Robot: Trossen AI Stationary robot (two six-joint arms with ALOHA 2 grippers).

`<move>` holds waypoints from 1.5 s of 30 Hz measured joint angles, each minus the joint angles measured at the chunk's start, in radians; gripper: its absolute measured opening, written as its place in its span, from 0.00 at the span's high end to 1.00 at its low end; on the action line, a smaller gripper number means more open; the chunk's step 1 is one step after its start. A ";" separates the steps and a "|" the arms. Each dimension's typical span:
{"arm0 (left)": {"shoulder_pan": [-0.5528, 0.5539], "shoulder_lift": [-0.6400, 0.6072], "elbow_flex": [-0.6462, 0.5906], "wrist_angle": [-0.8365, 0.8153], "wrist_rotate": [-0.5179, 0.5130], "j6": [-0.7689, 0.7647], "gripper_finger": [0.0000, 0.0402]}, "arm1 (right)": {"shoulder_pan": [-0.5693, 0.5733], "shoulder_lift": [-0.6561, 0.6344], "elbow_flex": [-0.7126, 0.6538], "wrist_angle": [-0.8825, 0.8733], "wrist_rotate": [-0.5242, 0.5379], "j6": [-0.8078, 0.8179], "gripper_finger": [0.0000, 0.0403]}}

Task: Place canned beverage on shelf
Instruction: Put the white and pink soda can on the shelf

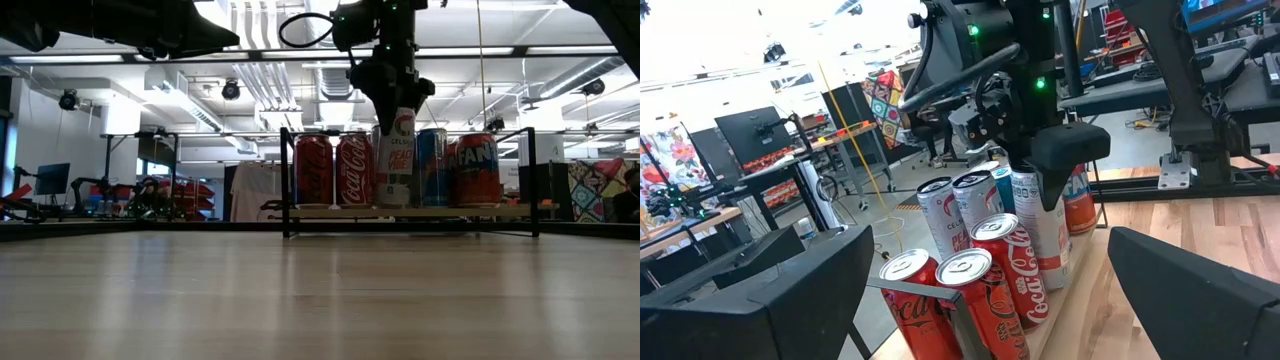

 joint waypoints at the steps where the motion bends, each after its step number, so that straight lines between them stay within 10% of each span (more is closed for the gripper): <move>1: 0.000 0.000 0.000 0.000 0.000 0.000 0.03 | 0.000 0.000 0.002 0.000 0.000 0.000 0.31; 45: 0.000 0.000 0.000 -0.006 0.000 -0.020 0.03 | -0.004 0.001 0.001 -0.003 -0.004 -0.019 0.31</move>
